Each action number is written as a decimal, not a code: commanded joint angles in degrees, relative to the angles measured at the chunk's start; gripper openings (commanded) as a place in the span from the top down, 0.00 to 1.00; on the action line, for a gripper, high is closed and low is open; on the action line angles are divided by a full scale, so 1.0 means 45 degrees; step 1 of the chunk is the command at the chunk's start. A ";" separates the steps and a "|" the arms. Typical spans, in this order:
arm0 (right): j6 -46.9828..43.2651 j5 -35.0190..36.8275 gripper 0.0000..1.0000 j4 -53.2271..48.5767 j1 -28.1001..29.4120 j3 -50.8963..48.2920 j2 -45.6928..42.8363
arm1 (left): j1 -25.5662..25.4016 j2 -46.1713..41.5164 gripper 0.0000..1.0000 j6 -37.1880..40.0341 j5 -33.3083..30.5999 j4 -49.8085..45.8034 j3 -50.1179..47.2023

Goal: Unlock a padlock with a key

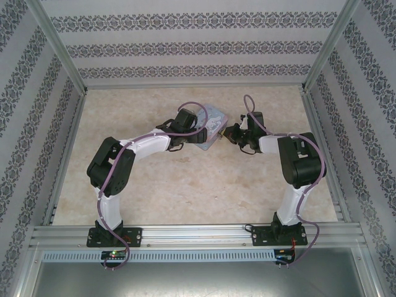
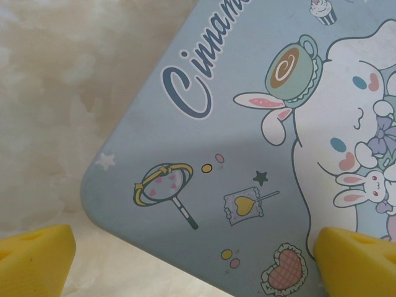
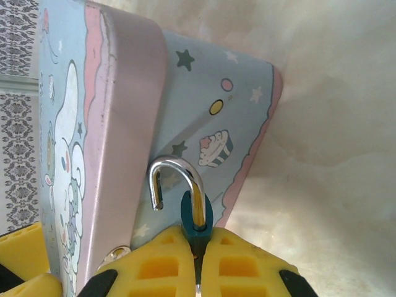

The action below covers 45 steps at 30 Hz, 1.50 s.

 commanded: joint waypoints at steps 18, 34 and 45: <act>0.0680 0.0370 1.00 -0.0374 0.4162 -0.3559 -0.3899 | 0.0095 -0.1200 0.00 0.0111 0.1401 -0.3135 0.0619; 0.1724 0.1032 0.79 0.0684 0.6720 -0.2981 -0.1540 | 0.1198 -0.4320 0.00 0.0036 0.0289 -0.4369 -0.0255; 0.0462 0.1366 0.20 -0.2502 0.4733 -0.4749 -0.7121 | 0.1346 -0.6476 0.00 -0.0122 -0.0967 -0.5312 -0.1163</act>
